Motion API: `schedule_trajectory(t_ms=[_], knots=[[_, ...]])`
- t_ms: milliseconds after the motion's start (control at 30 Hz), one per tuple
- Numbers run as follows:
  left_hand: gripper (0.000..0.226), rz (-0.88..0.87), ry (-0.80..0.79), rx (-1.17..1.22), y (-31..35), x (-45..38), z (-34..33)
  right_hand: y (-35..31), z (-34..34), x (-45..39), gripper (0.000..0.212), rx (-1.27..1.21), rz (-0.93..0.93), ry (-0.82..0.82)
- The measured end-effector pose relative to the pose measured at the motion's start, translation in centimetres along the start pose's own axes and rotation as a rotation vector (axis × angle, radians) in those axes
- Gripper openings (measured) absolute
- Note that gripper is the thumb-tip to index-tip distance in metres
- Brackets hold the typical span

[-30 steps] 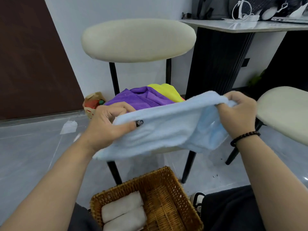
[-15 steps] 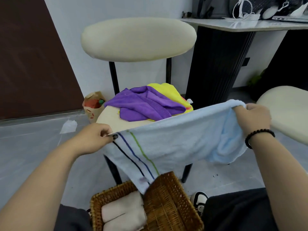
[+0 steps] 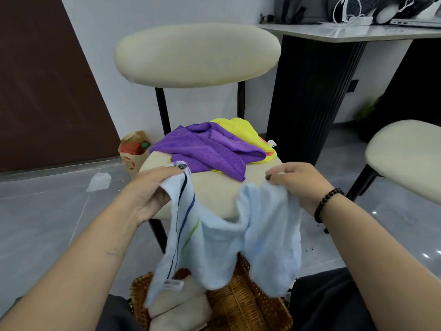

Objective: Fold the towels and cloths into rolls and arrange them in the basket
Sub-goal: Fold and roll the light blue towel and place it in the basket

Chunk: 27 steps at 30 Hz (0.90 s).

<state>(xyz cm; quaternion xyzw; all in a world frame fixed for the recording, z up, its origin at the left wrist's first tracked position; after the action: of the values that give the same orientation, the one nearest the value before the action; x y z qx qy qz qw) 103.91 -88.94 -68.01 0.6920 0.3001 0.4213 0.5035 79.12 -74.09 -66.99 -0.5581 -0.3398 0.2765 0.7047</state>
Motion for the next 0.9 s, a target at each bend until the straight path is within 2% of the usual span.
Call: schedule_trajectory(t_ms=[100, 167, 200, 267, 333, 433, 533, 667, 767, 900], knots=[[0.015, -0.092, 0.146, 0.257, 1.5, -0.1, 1.9, -2.9, 1.7, 0.5, 0.020, 0.013, 0.282, 0.244], [0.017, -0.146, 0.242, 0.333, 2.1, -0.6, 4.1, -4.2, 2.1, 1.0, 0.022, -0.063, 0.386, 0.289], [0.022, -0.150, 0.271, 0.295, 2.1, -0.8, 4.9, -4.6, 1.7, 1.2, 0.024, -0.089, 0.400, 0.250], [0.028, -0.136, 0.281, 0.143, 2.0, -0.8, 5.1, -4.9, -0.5, 1.3, 0.031, -0.131, 0.371, 0.058], [0.018, -0.124, 0.217, 0.058, 1.4, -0.6, 3.7, -4.5, -3.7, 2.2, 0.037, -0.136, 0.295, -0.187], [0.013, -0.112, 0.114, -0.013, 0.6, 0.5, 0.6, -3.9, -6.7, 3.6, 0.042, 0.223, 0.405, -0.376], [0.013, -0.099, 0.009, -0.098, -0.2, 1.0, -1.2, -4.3, -7.5, 4.4, 0.027, 0.490, 0.556, -0.375], [0.014, -0.110, -0.111, -0.166, -0.3, 1.8, -3.0, -5.9, -7.4, 5.2, 0.018, 0.482, 0.674, -0.321], [0.024, -0.118, -0.164, -0.154, -0.4, 2.4, -3.9, -7.0, -7.4, 5.8, 0.008, 0.412, 0.788, -0.283], [0.030, -0.106, -0.174, -0.092, -0.7, 3.0, -4.5, -6.1, -8.0, 5.3, 0.007, 0.098, 0.587, -0.419]])
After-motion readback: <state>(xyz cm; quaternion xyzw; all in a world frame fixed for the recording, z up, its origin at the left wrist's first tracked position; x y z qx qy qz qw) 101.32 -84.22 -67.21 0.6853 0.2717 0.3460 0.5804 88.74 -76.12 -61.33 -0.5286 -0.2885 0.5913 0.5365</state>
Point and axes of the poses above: each hand's wrist, its own x-axis away from the middle knuckle, its own z-axis out of the back of the hand, y = z × x, the point moved 9 cm from there along -x, towards the middle knuckle, and after that the axes turned 10 degrees about -x, right-handed, at the moved point
